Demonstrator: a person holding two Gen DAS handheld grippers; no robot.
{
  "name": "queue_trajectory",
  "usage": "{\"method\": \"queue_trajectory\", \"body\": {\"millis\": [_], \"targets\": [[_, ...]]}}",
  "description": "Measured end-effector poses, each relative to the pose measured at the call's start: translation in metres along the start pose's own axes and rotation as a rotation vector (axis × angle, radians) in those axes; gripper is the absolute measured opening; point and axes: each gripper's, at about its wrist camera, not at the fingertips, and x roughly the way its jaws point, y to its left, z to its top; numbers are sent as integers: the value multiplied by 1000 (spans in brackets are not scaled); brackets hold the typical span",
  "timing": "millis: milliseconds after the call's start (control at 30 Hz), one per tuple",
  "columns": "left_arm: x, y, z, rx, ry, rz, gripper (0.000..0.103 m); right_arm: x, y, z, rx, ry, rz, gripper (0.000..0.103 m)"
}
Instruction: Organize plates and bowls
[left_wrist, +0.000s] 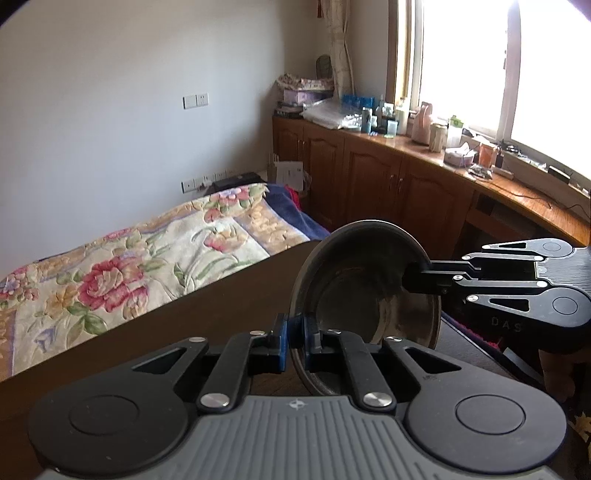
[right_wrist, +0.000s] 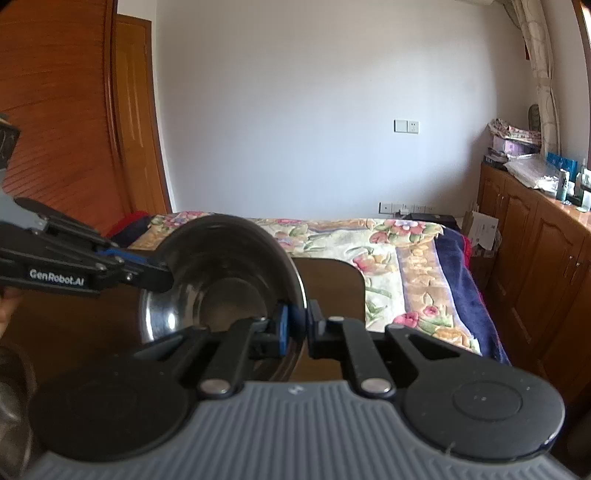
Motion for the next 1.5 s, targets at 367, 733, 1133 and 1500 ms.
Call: {"method": "queue_trajectory", "body": {"millis": [367,733,1133,1500], "targets": [[-38,-6,-1,20,-59,14,38,-24,11,8,-20,-46,0,12],[-85,-15,-13,28,-110,29,38,-51,28,12,-75,-96,-12,12],[-123,-21,-35,14,-142,45,38,-75,51,10,-118,-128,-14,11],[-158,-18,-76,-22,-147,69,39,-88,76,-3,-142,-133,23,11]]}}
